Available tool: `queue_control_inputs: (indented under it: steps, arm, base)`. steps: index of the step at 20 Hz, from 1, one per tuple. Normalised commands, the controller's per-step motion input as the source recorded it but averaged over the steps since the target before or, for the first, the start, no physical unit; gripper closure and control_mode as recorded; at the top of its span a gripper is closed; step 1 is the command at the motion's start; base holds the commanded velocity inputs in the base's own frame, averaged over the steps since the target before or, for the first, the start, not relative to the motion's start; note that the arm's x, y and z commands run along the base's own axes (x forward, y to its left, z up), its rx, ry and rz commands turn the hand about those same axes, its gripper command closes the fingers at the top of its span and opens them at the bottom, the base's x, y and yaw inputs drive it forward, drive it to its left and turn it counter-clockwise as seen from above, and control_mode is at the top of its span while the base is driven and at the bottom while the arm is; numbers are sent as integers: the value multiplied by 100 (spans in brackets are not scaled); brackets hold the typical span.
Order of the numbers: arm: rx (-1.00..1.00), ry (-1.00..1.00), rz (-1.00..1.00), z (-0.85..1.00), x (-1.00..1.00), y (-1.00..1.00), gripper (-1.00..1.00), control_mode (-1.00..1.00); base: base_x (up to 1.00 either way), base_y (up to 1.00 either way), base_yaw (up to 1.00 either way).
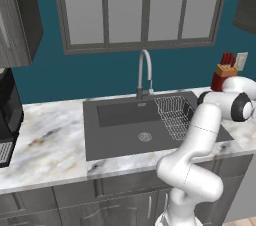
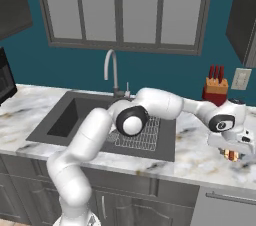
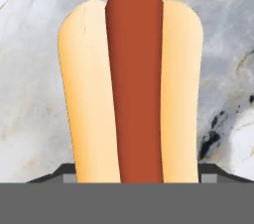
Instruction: Store the hot dog in the freezer for long-term storage. Close the freezer door after placing the cooked food.
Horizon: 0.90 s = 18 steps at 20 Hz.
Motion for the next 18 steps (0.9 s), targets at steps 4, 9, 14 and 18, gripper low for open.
queue_control_inputs:
  steps: [4, 9, 14, 18]
  arm:
    - [7, -4, -32, 2, -52, 98, 100, -100]
    - [2, -2, -34, 0, -44, 100, 100, -100]
    - [0, -2, -37, 0, -19, 100, 100, -100]
    - [0, -5, -34, 1, -11, 100, 100, -100]
  base:
    - [0, 0, 0]
    - [0, 0, 0]
    - [0, 0, 0]
    - [0, 0, 0]
